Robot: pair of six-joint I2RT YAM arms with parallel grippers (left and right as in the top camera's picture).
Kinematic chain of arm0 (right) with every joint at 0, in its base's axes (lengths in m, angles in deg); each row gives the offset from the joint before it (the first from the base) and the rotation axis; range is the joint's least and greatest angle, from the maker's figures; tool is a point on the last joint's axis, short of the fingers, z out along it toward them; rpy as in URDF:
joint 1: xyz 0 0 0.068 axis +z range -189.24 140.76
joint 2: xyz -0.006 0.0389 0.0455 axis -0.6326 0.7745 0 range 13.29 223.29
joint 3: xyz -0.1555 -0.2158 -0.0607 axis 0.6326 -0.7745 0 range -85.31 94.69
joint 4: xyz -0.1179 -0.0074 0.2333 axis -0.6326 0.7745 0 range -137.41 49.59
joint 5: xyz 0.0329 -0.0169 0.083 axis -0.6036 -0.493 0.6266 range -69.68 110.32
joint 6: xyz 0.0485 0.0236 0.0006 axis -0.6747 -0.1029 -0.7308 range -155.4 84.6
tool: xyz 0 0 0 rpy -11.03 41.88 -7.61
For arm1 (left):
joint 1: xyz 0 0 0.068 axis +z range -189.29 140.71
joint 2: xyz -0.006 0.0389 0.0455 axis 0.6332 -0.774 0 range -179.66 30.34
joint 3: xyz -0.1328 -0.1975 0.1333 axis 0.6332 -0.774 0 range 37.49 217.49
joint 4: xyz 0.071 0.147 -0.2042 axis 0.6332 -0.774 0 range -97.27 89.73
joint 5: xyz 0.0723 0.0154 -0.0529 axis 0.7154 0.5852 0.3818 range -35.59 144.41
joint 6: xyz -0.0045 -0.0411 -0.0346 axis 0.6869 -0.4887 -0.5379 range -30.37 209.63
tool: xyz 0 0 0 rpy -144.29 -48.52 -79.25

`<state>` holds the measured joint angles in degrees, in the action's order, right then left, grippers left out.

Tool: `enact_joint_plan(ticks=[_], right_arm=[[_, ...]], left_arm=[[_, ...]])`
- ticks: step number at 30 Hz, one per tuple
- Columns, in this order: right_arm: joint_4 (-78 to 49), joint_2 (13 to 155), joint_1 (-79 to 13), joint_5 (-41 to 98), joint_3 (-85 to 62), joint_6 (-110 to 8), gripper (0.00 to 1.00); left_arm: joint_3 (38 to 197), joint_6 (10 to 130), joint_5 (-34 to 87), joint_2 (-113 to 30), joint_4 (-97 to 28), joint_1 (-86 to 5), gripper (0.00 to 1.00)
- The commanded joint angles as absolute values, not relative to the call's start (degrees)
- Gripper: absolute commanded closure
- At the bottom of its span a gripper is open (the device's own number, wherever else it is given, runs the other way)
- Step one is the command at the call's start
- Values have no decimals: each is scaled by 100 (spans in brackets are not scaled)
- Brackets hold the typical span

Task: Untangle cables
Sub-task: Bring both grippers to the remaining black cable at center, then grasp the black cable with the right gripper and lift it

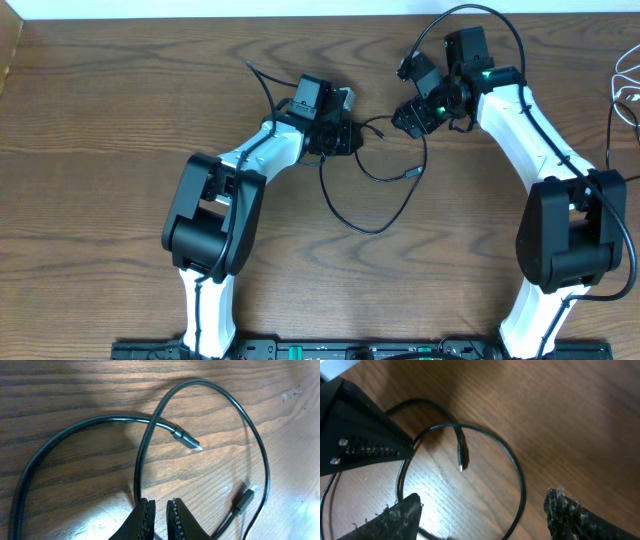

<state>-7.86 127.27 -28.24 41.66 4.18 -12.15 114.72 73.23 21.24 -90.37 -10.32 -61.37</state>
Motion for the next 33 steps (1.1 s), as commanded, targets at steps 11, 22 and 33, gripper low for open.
enact_joint_plan(ticks=[11,22,33], right_arm=[[-1153,12687,-2260,3403,514,-1255,34],[-1079,13505,-2151,3534,689,-973,36],[-1830,13911,-2103,3499,689,-658,28]], left_arm=[[11649,7423,3292,-7452,-2572,-4880,85],[11647,7675,3716,-7166,-3149,-4874,83],[11647,7677,3716,-7168,-3154,-4874,83]])
